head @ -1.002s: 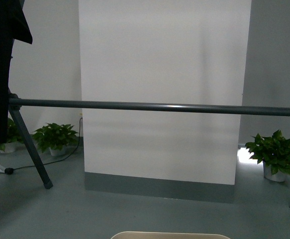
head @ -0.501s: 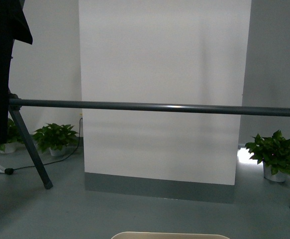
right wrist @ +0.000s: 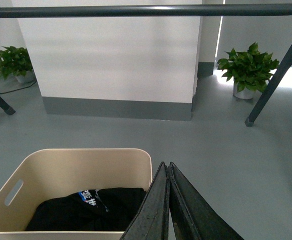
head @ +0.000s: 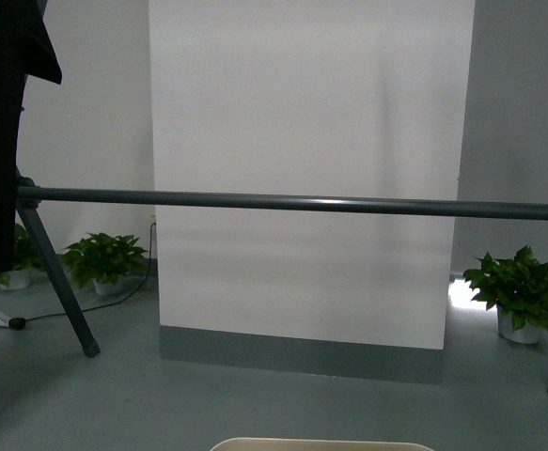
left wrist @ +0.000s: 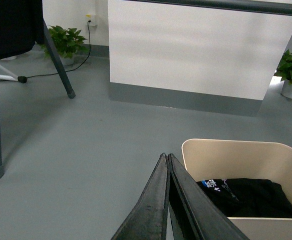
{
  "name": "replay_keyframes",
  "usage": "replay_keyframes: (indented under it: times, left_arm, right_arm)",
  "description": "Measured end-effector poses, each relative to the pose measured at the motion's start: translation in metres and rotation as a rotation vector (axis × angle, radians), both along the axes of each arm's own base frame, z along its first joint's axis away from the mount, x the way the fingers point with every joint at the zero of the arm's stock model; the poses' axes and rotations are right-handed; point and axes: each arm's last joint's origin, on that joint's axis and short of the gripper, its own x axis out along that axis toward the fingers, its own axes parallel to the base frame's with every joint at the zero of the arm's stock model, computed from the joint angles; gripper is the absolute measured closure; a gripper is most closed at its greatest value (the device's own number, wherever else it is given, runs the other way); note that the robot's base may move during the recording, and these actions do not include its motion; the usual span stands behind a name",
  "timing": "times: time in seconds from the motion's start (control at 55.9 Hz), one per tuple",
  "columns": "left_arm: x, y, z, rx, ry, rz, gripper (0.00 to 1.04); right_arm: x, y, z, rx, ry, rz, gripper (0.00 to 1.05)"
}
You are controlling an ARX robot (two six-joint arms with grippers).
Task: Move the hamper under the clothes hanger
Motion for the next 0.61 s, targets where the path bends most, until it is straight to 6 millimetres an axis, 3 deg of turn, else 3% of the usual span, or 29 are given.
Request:
replay_keyframes:
  times: [0.608]
  left_arm:
    - [-0.017, 0.000, 0.002, 0.000, -0.006, 0.000, 1.01]
  right_arm:
    - [-0.017, 0.000, 0.002, 0.000, -0.011, 0.000, 1.03]
